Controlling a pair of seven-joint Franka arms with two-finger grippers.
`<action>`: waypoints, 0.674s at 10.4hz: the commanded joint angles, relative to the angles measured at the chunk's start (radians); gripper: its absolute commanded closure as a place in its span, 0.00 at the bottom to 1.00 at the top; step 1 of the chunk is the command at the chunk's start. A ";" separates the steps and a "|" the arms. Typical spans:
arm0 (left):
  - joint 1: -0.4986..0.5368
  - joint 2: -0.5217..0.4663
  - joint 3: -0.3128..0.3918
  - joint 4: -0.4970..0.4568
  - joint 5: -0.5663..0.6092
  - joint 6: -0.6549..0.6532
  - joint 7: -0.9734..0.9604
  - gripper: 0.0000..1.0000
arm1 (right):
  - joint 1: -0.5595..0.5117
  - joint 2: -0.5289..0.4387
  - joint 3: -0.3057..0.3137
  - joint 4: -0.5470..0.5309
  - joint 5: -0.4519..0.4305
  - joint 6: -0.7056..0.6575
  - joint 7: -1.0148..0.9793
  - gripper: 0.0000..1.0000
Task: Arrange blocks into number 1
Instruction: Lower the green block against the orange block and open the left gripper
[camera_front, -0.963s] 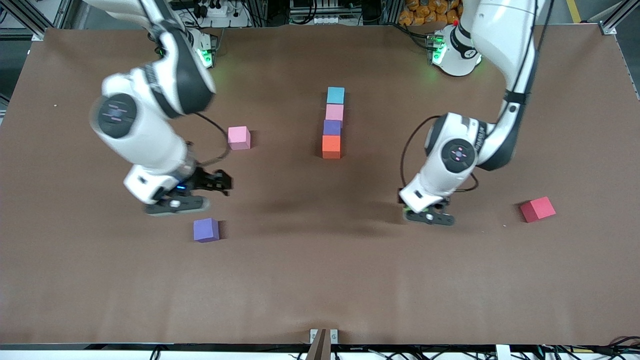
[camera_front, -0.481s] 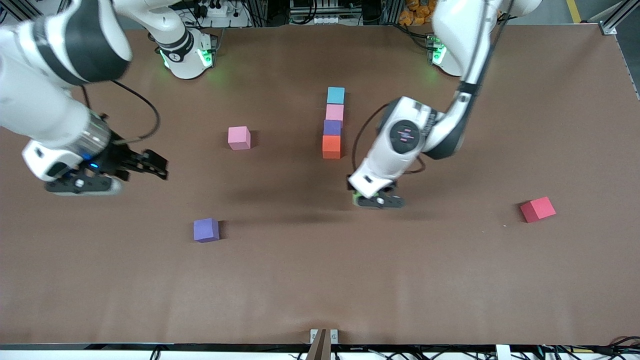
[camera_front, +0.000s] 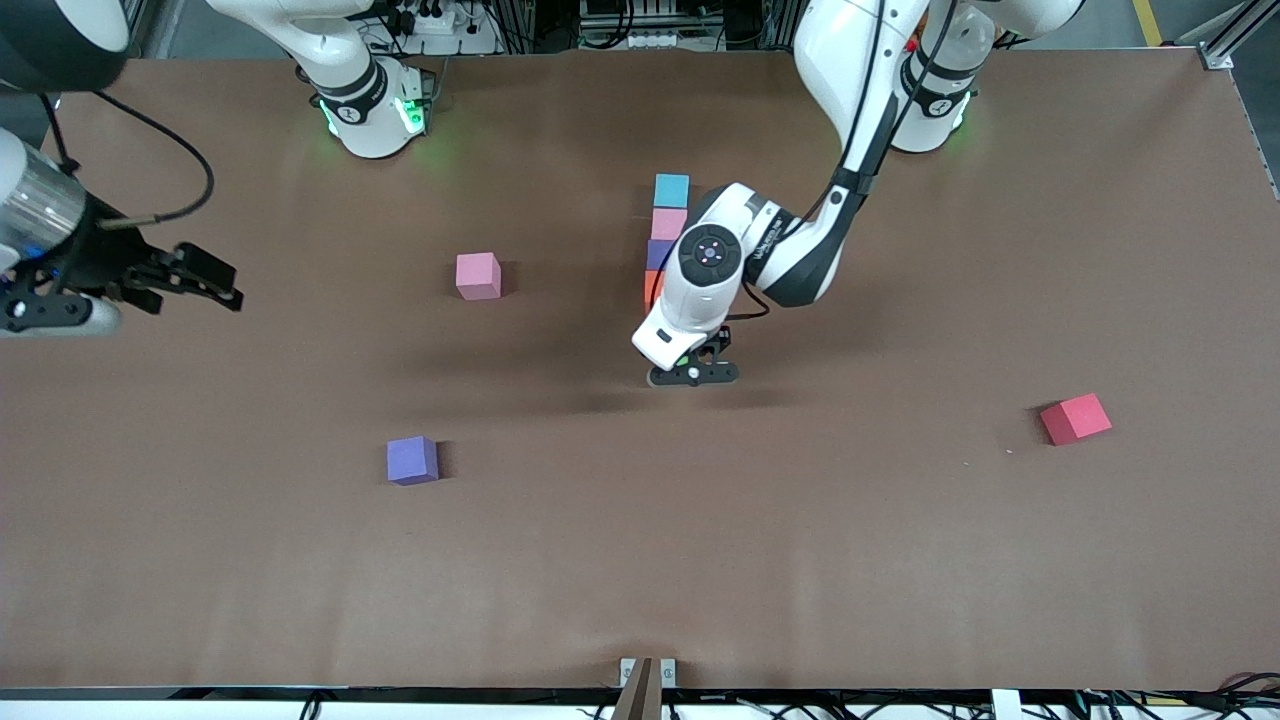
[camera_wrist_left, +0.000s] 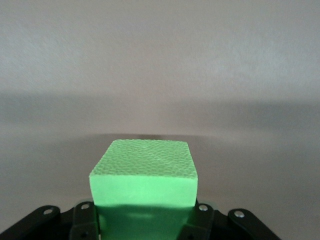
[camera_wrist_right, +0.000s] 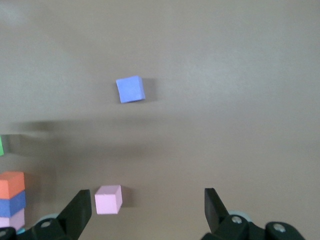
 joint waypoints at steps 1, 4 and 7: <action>-0.034 0.019 0.022 0.019 -0.017 -0.016 -0.015 1.00 | -0.017 -0.021 -0.010 0.016 -0.031 -0.043 -0.054 0.00; -0.052 0.033 0.020 0.013 -0.017 -0.016 -0.015 1.00 | -0.017 -0.021 -0.076 0.019 -0.022 -0.064 -0.141 0.00; -0.069 0.039 0.020 -0.005 -0.015 -0.016 -0.025 1.00 | -0.015 -0.023 -0.081 0.037 -0.033 -0.113 -0.166 0.00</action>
